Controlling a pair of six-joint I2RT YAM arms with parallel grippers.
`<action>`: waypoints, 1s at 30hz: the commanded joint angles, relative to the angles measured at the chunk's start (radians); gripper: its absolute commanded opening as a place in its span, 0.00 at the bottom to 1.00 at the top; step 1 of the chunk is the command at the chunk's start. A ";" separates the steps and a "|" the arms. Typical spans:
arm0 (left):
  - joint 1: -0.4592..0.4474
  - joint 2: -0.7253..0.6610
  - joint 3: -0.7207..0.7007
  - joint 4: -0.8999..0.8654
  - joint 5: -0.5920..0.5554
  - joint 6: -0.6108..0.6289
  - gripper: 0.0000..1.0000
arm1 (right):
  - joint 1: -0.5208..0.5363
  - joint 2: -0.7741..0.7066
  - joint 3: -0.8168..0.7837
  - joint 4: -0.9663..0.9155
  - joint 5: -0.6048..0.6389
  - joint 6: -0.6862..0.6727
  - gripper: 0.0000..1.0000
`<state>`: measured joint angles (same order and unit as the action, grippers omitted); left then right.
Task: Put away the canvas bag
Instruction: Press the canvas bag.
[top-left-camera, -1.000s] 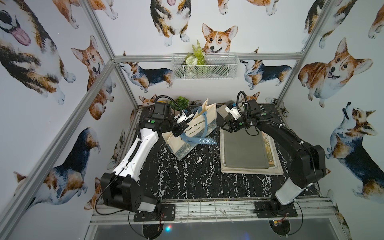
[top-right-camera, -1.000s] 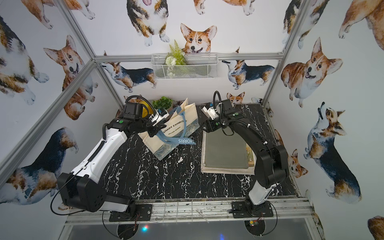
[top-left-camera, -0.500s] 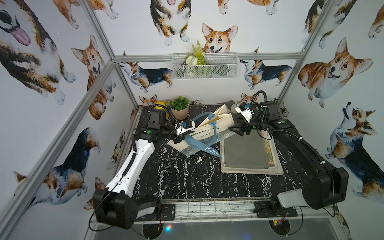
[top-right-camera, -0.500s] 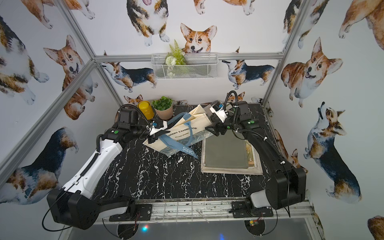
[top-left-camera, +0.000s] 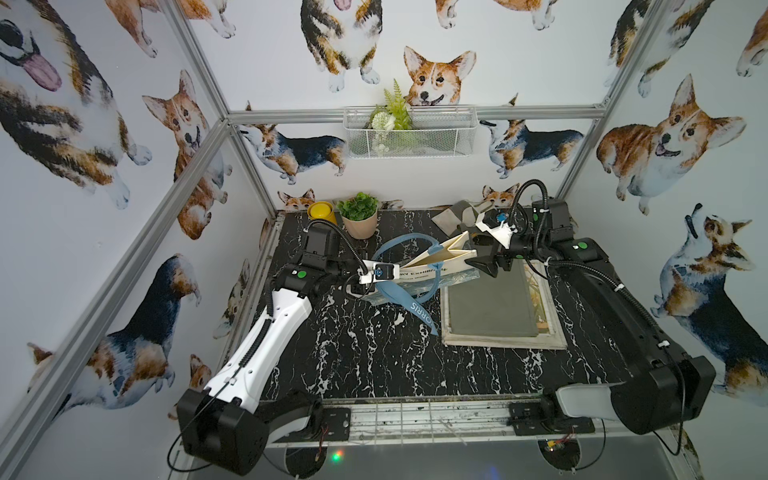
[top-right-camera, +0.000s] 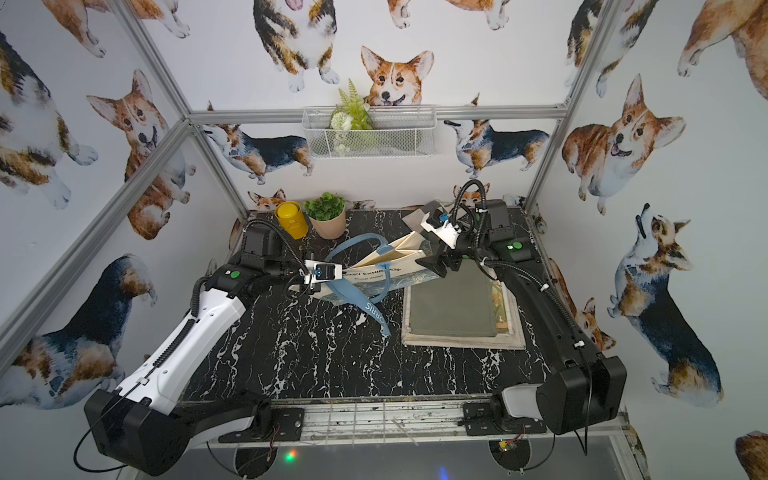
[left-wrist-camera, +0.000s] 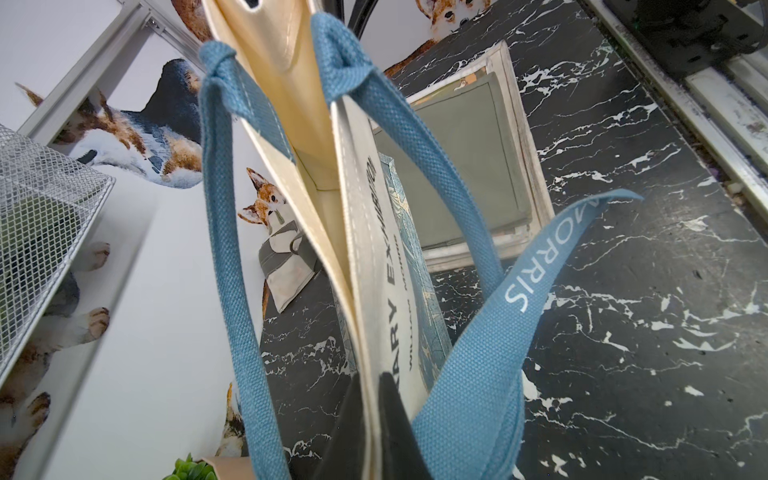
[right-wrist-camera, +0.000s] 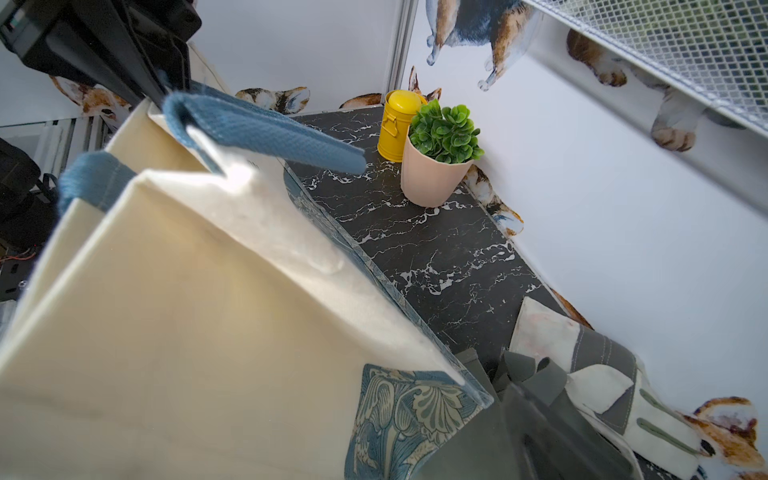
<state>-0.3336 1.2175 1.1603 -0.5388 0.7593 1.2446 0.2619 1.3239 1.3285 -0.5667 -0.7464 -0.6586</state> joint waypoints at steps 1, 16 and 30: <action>-0.002 0.003 -0.001 0.022 -0.031 0.119 0.00 | 0.002 -0.006 0.004 -0.028 -0.070 -0.068 1.00; -0.005 0.056 0.011 0.144 0.013 0.033 0.00 | 0.051 -0.015 -0.070 -0.024 -0.060 -0.144 0.93; 0.015 0.138 0.074 0.145 0.061 -0.122 0.17 | 0.045 -0.039 -0.113 0.071 -0.019 -0.039 0.00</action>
<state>-0.3206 1.3472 1.2018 -0.4408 0.7792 1.1675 0.3069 1.2793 1.2007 -0.5228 -0.7589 -0.7219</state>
